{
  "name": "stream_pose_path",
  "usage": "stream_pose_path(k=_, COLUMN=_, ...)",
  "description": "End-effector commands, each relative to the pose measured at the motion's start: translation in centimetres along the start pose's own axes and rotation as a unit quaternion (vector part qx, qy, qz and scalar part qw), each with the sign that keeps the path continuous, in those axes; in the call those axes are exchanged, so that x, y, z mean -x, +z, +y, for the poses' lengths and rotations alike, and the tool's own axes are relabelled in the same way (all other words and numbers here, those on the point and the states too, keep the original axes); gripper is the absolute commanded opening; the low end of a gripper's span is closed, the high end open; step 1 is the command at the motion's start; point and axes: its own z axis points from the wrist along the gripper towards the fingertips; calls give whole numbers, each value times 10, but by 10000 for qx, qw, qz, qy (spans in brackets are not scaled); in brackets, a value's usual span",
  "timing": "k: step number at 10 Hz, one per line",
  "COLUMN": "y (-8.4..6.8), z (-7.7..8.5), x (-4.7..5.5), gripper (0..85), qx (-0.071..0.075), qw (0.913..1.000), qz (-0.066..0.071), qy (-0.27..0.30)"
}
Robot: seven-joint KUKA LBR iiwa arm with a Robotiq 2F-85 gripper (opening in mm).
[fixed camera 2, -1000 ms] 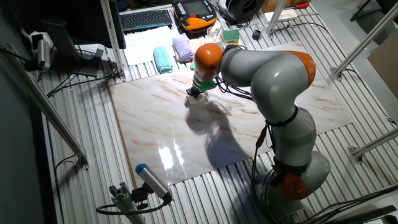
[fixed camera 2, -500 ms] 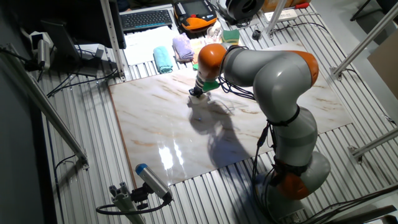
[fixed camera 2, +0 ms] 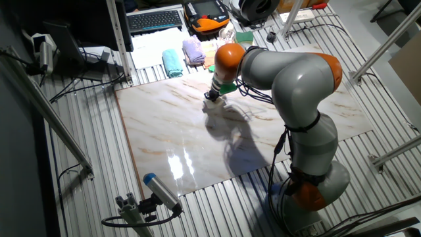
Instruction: Clean the tabletop with a sponge
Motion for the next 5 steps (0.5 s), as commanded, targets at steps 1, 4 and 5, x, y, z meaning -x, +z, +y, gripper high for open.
stream_pose_path(k=1, y=0, z=0, x=0, gripper=0, qx=-1, qw=10000, qz=-6, qy=0)
stream_pose_path(k=4, y=1, z=-6, x=1, gripper=0, qx=-36, qw=10000, qz=-33, qy=-31)
stream_pose_path(k=5, y=2, z=-8, x=2, gripper=0, qx=-84, qw=9999, qz=-42, qy=-77)
